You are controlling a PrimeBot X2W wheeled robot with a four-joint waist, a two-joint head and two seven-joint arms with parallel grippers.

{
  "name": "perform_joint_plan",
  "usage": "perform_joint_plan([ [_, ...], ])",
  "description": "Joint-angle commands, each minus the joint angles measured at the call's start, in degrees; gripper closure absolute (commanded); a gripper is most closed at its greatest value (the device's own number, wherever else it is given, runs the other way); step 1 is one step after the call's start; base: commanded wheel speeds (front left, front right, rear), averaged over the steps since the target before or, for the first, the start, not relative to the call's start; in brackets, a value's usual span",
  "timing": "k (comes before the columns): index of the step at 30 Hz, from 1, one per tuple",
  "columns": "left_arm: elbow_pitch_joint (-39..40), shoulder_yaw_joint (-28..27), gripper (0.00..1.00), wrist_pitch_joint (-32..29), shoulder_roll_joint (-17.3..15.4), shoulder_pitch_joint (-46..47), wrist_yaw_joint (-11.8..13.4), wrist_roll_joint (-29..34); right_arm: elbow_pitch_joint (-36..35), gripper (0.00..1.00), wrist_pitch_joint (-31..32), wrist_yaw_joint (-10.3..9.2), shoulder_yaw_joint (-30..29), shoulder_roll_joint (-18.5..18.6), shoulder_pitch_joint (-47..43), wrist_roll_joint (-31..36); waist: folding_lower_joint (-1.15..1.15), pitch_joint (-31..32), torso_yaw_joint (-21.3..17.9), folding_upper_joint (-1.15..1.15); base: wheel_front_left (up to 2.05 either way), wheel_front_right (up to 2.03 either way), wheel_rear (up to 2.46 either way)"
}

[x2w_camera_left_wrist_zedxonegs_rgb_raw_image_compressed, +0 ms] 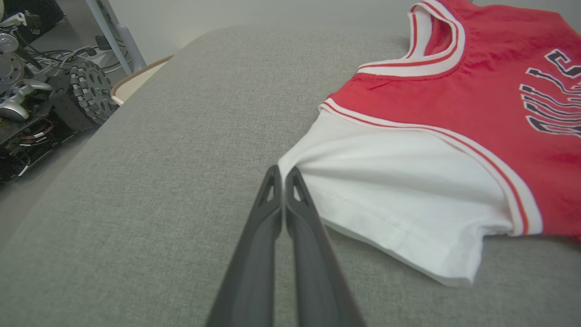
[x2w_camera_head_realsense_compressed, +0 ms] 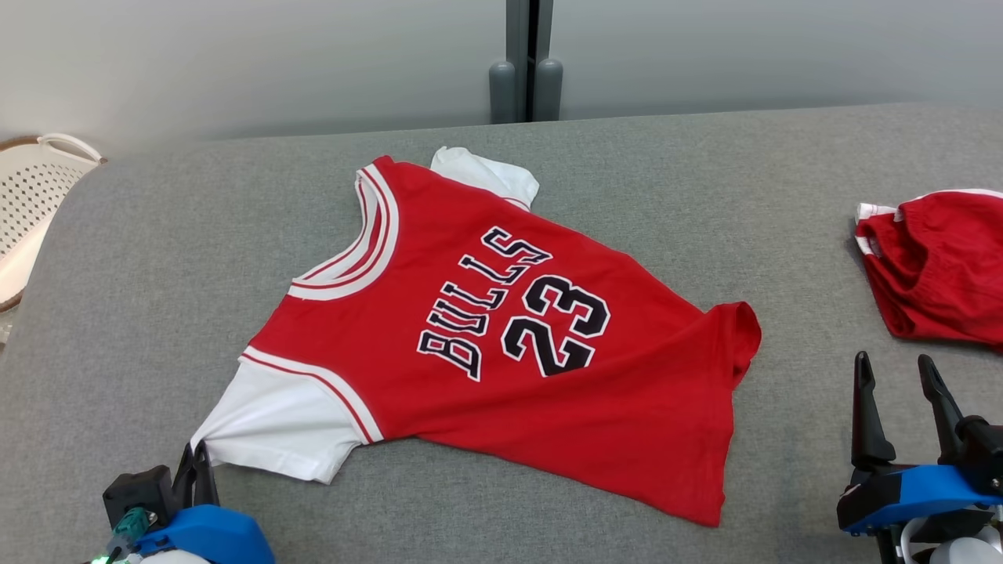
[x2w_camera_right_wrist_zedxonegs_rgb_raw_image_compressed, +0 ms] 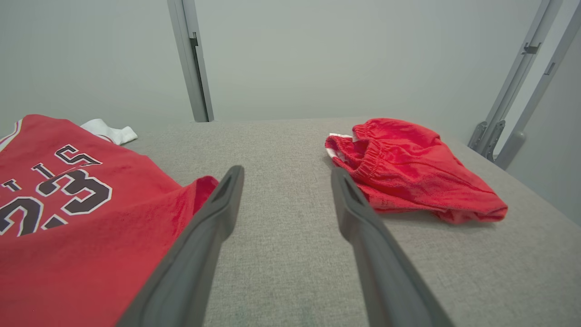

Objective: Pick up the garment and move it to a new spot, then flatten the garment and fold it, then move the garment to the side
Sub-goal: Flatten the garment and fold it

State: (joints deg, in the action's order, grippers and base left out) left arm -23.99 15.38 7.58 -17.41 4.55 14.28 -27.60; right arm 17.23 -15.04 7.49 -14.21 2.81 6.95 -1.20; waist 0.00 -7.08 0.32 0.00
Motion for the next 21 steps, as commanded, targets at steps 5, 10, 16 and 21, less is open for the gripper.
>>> perform_joint_plan([
  [5,-0.86,-0.26,0.89,1.73,0.11,-0.21,0.28,-0.11,0.21,0.0,-0.2,0.01,-0.26,0.16,-0.26,0.39,0.0,0.59,-0.76,0.0,0.0,0.0,0.0],
  [10,-0.24,1.68,0.0,3.59,2.21,1.22,-1.23,0.23,1.0,0.0,-0.2,0.01,0.71,0.16,-0.11,0.8,0.0,1.37,-0.9,0.0,0.0,0.0,0.0],
  [16,1.3,4.65,0.0,5.43,4.17,3.16,-2.91,1.97,2.74,0.0,0.93,0.01,2.73,0.16,0.96,1.28,0.0,2.14,-0.62,0.0,0.0,0.0,0.0],
  [21,3.3,7.15,0.0,6.31,5.86,4.89,-3.9,3.74,5.68,0.0,4.05,0.01,5.47,0.16,4.01,1.82,0.0,2.39,-0.17,0.0,0.0,0.0,0.0],
])
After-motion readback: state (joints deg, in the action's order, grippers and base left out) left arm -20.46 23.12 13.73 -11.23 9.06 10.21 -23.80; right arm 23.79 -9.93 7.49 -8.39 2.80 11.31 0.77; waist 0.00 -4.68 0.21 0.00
